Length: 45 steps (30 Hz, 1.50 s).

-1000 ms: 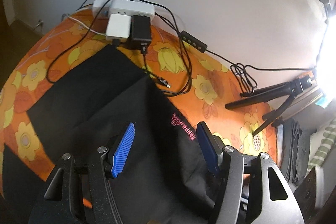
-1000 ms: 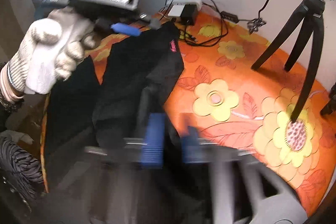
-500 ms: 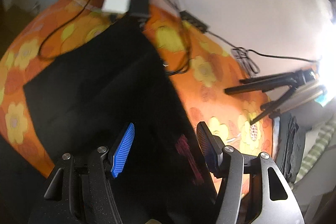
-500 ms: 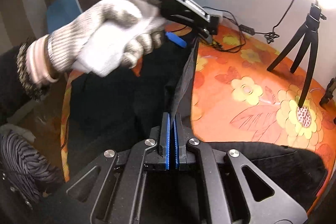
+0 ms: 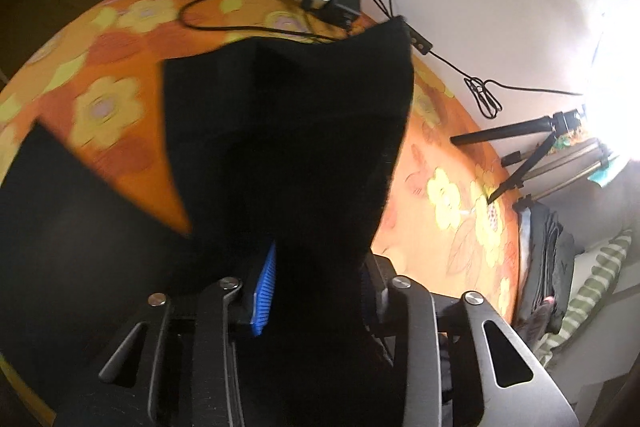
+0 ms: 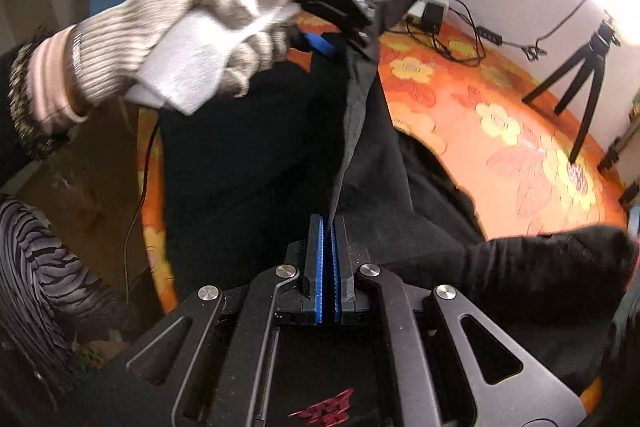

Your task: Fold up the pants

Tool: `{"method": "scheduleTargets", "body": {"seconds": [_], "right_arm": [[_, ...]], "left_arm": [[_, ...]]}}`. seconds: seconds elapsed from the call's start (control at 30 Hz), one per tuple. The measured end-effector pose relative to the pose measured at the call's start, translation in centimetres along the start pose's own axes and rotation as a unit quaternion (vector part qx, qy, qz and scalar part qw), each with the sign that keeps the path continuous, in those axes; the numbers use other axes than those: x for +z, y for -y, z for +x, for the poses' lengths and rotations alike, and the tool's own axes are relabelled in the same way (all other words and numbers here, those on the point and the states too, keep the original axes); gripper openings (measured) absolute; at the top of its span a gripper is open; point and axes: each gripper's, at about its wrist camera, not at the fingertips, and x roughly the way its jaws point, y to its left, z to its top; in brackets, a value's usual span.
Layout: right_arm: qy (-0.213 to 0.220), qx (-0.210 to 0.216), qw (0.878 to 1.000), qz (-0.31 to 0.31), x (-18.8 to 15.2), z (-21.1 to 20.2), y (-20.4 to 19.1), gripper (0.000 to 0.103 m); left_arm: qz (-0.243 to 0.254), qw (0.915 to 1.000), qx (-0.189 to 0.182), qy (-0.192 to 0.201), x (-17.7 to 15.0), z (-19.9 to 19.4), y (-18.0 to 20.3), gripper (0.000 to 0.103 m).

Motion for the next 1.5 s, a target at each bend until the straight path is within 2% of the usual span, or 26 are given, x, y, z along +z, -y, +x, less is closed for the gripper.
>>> {"method": "scheduleTargets", "body": {"seconds": [0.17, 0.23, 0.37, 0.43, 0.53, 0.7, 0.8, 0.83, 0.87, 0.9, 0.97, 1.07, 1.13, 1.2, 1.27, 1.33, 1.43, 1.5], "right_arm": [[0.003, -0.024, 1.0, 0.001, -1.3, -1.4, -3.4, 0.004], [0.006, -0.027, 1.0, 0.01, -1.7, -2.0, -4.7, 0.004], [0.017, -0.034, 0.998, 0.041, -2.8, -2.6, -6.8, 0.003], [0.017, -0.021, 0.998, 0.051, -3.7, -2.7, -7.9, 0.003], [0.012, -0.012, 0.999, 0.04, -5.0, -2.4, -9.5, 0.003], [0.041, -0.007, 0.995, 0.087, -5.0, -3.6, -7.0, 0.003], [0.069, -0.015, 0.987, 0.143, -4.2, -5.1, -4.2, 0.004], [0.078, -0.021, 0.983, 0.163, -3.8, -5.6, -3.1, 0.006], [0.088, -0.029, 0.979, 0.184, -3.5, -6.1, -2.0, 0.017], [0.095, -0.036, 0.975, 0.198, -3.4, -6.5, -1.2, 0.039], [0.114, -0.058, 0.964, 0.233, -3.3, -7.5, 0.6, 0.068], [0.127, -0.075, 0.948, 0.281, -3.4, -8.6, 3.5, 0.07], [0.134, -0.083, 0.935, 0.319, -3.7, -9.5, 5.8, 0.07], [0.135, -0.088, 0.925, 0.345, -4.0, -10.0, 7.7, 0.077], [0.13, -0.084, 0.914, 0.376, -4.0, -9.9, 9.7, 0.077], [0.118, -0.075, 0.907, 0.398, -3.9, -9.2, 11.0, 0.077], [0.1, -0.069, 0.904, 0.409, -3.7, -7.8, 11.9, 0.077], [0.096, -0.064, 0.905, 0.409, -3.2, -7.0, 12.0, 0.077]], "left_arm": [[0.023, 0.9992, 0.021, 0.024, -3.3, -2.7, -1.4, 0.018], [0.03, 0.9988, 0.017, 0.034, -4.4, -3.6, -1.8, 0.014], [0.03, 0.9977, 0.032, 0.052, -6.6, -5.1, -2.9, 0.014], [0.026, 0.9968, 0.047, 0.06, -7.4, -5.8, -4.0, 0.014], [0.023, 0.996, 0.055, 0.066, -8.3, -6.8, -5.8, 0.014], [0.023, 0.9954, 0.055, 0.076, -8.4, -8.3, -7.1, 0.015], [0.023, 0.997, 0.038, 0.063, -7.8, -8.2, -6.5, 0.019], [0.025, 0.9971, 0.034, 0.063, -7.5, -8.3, -5.9, 0.026], [0.03, 0.9971, 0.031, 0.064, -7.4, -8.4, -5.6, 0.032], [0.042, 0.9966, 0.025, 0.067, -7.0, -8.5, -4.5, 0.035], [0.068, 0.9942, 0.028, 0.078, -6.4, -8.7, -2.6, 0.049], [0.109, 0.9875, 0.055, 0.1, -5.5, -8.7, 0.1, 0.053], [0.129, 0.9837, 0.068, 0.105, -5.0, -8.0, 1.4, 0.053], [0.143, 0.9794, 0.089, 0.112, -4.5, -7.1, 2.3, 0.053], [0.152, 0.977, 0.103, 0.109, -4.2, -6.0, 2.9, 0.053], [0.152, 0.9759, 0.118, 0.103, -3.9, -4.5, 3.0, 0.053], [0.132, 0.9783, 0.13, 0.093, -3.3, -3.0, 2.3, 0.052], [0.119, 0.9806, 0.128, 0.09, -3.0, -2.5, 1.7, 0.046]]}}
